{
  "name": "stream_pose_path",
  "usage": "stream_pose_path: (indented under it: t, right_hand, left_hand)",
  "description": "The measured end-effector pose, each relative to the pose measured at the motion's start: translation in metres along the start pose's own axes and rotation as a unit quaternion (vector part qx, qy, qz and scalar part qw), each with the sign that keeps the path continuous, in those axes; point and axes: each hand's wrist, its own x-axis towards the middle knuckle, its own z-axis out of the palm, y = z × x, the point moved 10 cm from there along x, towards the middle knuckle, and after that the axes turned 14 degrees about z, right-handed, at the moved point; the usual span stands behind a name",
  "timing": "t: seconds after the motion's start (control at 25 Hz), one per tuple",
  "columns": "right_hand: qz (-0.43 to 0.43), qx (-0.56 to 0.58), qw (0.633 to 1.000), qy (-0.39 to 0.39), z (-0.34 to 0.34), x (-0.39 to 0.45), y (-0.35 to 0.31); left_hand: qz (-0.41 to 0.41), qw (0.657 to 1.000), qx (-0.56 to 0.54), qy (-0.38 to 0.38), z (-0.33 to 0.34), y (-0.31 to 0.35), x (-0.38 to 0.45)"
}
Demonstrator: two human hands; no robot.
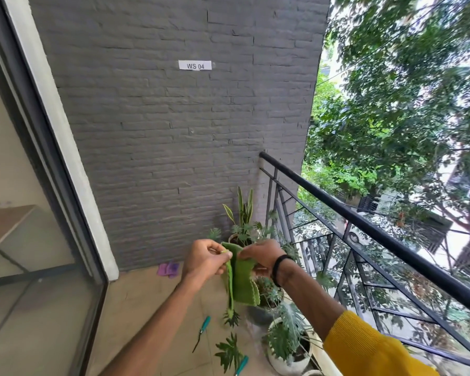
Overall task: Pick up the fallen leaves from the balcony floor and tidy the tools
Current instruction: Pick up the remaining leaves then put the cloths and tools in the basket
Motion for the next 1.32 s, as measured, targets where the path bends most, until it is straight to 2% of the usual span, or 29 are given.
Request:
stream_pose_path:
  t: [0.16,0.28,0.4,0.56,0.64,0.72,0.8,0.88,0.92,1.0,1.12,1.2,1.32]
  right_hand:
    - [-0.070,0.025,0.997,0.020,-0.005,-0.008,-0.023]
    - [-0.127,-0.001,0.990,0.056,-0.011,-0.007,-0.034]
    - [-0.188,-0.092,0.975,0.078,-0.003,-0.011,-0.042]
    - [-0.248,-0.235,0.936,0.084,0.018,-0.023,-0.050]
    - [-0.258,-0.292,0.920,0.043,0.032,-0.029,-0.051]
    - [-0.288,-0.315,0.902,0.064,0.035,-0.033,-0.058]
    - [-0.326,-0.294,0.893,0.097,0.027,-0.040,-0.069]
    - [-0.334,-0.263,0.902,0.073,0.017,-0.045,-0.075]
    - [-0.327,-0.236,0.914,0.040,0.012,-0.050,-0.078]
    - [-0.287,-0.132,0.948,-0.045,-0.001,-0.057,-0.079]
    - [-0.231,-0.028,0.963,-0.134,-0.008,-0.057,-0.073]
    - [-0.196,0.016,0.969,-0.147,-0.013,-0.052,-0.065]
    - [-0.143,0.139,0.961,-0.189,-0.022,-0.042,-0.039]
  left_hand:
    - [-0.004,1.000,-0.026,-0.003,0.009,0.012,0.002]
    - [-0.013,0.999,-0.035,0.001,0.006,0.010,0.003]
    - [-0.021,0.999,-0.047,0.005,0.003,0.008,0.001]
    - [-0.018,0.998,-0.047,0.024,-0.005,0.009,-0.001]
    - [0.009,0.999,-0.040,0.003,-0.005,0.012,0.000]
    - [0.042,0.997,-0.052,-0.030,-0.003,0.015,0.002]
    - [0.074,0.995,-0.054,-0.026,-0.015,0.020,0.000]
    - [0.099,0.995,-0.017,-0.005,-0.042,0.015,-0.004]
    - [0.084,0.996,-0.023,-0.033,-0.047,0.002,-0.009]
    - [0.039,0.987,-0.071,-0.142,-0.032,-0.025,-0.031]
    - [0.010,0.952,-0.181,-0.245,0.008,-0.034,-0.063]
    - [0.017,0.930,-0.270,-0.249,0.025,-0.018,-0.065]
    - [-0.005,0.919,-0.338,-0.202,0.030,0.003,-0.059]
